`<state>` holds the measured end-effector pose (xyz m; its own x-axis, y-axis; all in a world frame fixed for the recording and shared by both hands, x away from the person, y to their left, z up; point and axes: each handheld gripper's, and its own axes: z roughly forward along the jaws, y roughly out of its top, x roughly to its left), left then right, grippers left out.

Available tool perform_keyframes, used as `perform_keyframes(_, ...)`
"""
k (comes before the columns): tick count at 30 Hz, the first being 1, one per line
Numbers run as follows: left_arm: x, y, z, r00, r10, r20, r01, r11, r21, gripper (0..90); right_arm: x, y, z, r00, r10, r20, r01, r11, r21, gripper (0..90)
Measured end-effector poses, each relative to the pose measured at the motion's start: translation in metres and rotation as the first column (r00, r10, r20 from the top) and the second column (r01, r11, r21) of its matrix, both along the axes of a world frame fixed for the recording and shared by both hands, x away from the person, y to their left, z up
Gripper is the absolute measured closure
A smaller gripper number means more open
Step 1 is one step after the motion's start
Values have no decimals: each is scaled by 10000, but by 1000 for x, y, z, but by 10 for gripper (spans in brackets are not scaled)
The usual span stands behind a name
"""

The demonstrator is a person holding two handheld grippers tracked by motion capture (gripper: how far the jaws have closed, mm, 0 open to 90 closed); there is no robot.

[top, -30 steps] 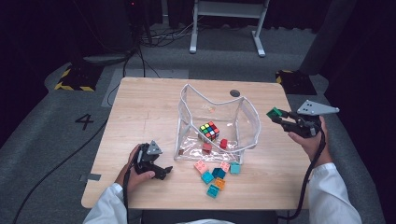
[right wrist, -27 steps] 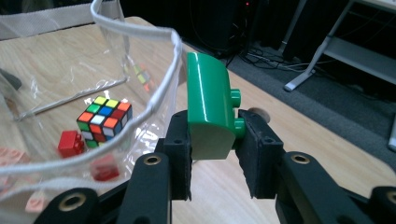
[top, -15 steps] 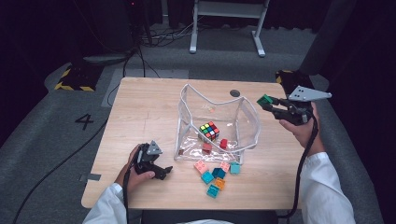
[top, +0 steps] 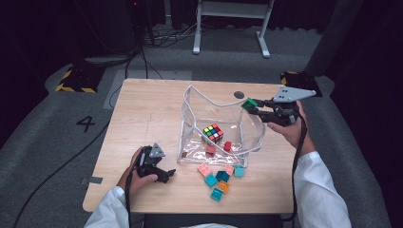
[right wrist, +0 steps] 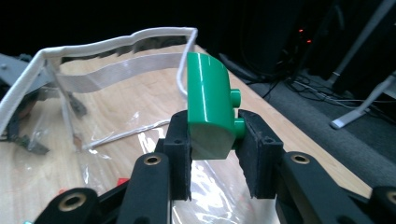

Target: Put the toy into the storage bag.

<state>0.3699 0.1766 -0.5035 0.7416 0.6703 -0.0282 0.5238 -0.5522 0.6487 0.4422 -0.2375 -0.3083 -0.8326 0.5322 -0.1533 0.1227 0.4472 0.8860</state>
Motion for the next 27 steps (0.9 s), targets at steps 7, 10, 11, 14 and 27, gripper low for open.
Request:
perform_keyframes(7,0,0,0,10000,0,-2,0,10000,-1,3,2,29,-3,9958,918,-44,-918,9911,-967,668)
perform_keyframes(10,0,0,0,10000,1,-2,-1,10000,-1,3,2,41,-6,9926,1198,-189,-1213,9807,-1532,668)
perform_keyframes(11,0,0,0,10000,2,-3,-2,10000,-3,3,3,45,-7,9916,1265,-264,-1291,9772,-1684,668)
perform_keyframes(14,0,0,0,10000,-1,-6,1,10000,-4,3,4,54,-10,9891,1397,-467,-1466,9640,-2219,668)
perform_keyframes(27,0,0,0,10000,-2,-4,2,10000,-3,3,20,80,-28,9806,1104,-1620,-1752,8646,-4710,666)
